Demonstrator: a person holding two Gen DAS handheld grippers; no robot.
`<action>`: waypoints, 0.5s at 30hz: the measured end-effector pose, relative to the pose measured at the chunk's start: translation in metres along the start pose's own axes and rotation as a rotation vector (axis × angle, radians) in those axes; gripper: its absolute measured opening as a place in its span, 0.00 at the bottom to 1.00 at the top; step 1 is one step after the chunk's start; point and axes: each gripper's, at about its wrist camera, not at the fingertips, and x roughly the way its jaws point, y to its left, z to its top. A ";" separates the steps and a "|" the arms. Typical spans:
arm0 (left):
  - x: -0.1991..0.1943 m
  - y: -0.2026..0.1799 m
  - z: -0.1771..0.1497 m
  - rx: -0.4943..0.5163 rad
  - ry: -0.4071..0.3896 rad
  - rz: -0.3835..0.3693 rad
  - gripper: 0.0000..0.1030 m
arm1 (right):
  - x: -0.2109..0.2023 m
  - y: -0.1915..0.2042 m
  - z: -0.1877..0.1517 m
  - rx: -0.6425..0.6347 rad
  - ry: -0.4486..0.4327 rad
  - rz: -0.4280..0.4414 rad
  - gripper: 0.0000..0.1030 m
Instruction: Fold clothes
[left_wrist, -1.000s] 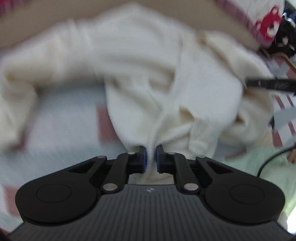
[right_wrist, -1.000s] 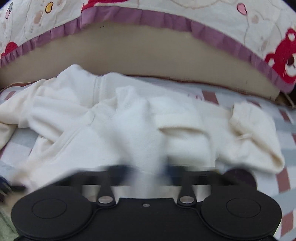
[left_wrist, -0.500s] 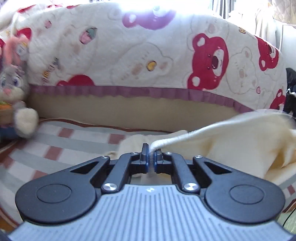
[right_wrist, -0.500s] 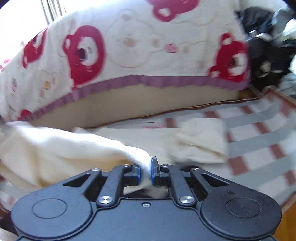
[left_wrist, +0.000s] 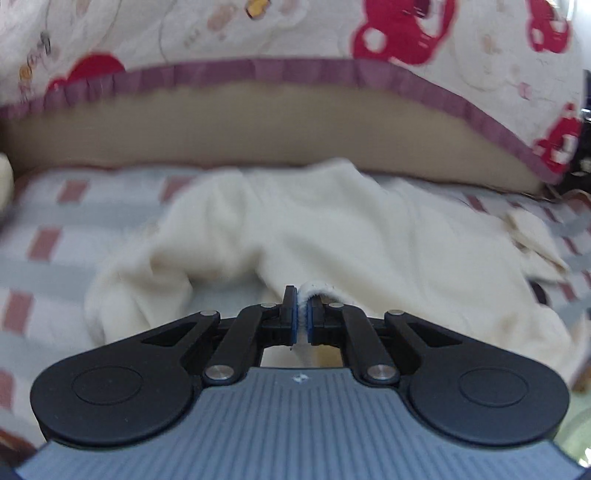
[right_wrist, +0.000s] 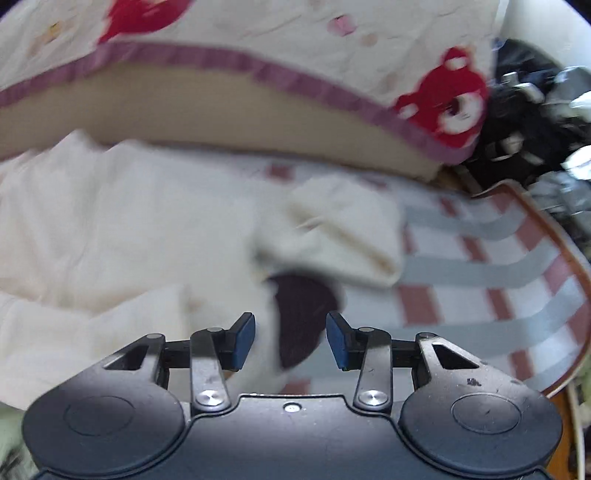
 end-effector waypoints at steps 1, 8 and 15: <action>0.011 0.002 0.003 -0.010 0.000 0.026 0.04 | 0.006 -0.004 0.003 0.004 0.009 -0.067 0.45; 0.066 0.037 -0.030 -0.083 0.103 0.079 0.04 | -0.024 0.013 -0.013 0.031 0.010 0.338 0.35; 0.062 0.062 -0.024 -0.186 0.040 0.006 0.05 | -0.004 0.119 -0.024 -0.263 0.223 0.681 0.34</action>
